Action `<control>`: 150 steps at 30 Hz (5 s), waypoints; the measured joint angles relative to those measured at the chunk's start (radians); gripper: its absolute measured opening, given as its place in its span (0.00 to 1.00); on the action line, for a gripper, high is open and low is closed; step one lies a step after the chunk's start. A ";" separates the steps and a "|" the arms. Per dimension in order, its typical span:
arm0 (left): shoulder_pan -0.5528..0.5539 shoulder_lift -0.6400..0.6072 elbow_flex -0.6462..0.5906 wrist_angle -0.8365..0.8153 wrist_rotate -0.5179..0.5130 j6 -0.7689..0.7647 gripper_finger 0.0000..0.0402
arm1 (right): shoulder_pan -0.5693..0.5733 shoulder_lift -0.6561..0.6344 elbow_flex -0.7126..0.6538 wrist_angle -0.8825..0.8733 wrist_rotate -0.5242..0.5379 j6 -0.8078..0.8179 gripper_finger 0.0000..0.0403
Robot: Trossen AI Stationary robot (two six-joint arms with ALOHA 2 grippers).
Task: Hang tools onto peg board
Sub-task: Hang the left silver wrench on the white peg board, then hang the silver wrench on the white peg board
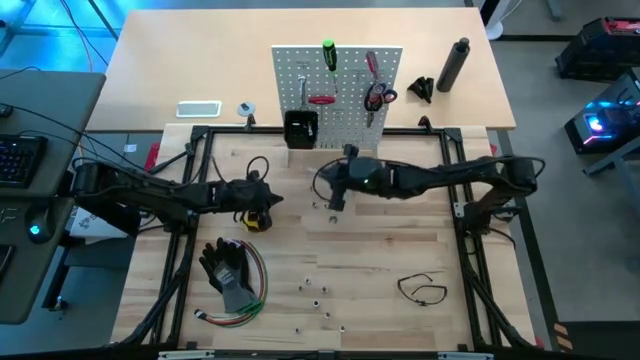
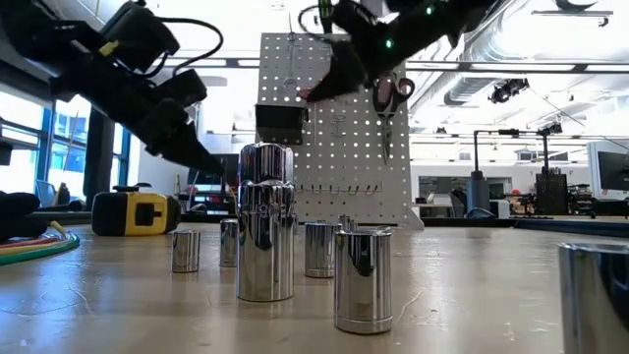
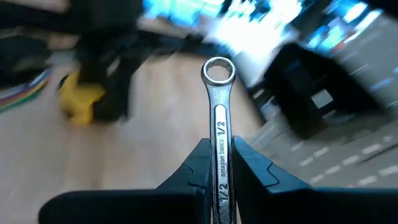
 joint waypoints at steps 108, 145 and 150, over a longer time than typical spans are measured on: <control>-0.141 0.692 0.435 0.238 0.133 0.087 0.29 | 0.056 -0.085 -0.327 -0.322 0.051 0.216 0.47; -0.140 0.853 0.644 0.043 0.171 0.063 0.29 | -0.211 0.049 -0.470 0.139 -0.362 0.007 0.04; -0.140 0.853 0.644 0.016 0.173 0.063 0.29 | -0.201 0.048 -0.467 0.104 -0.380 0.021 0.04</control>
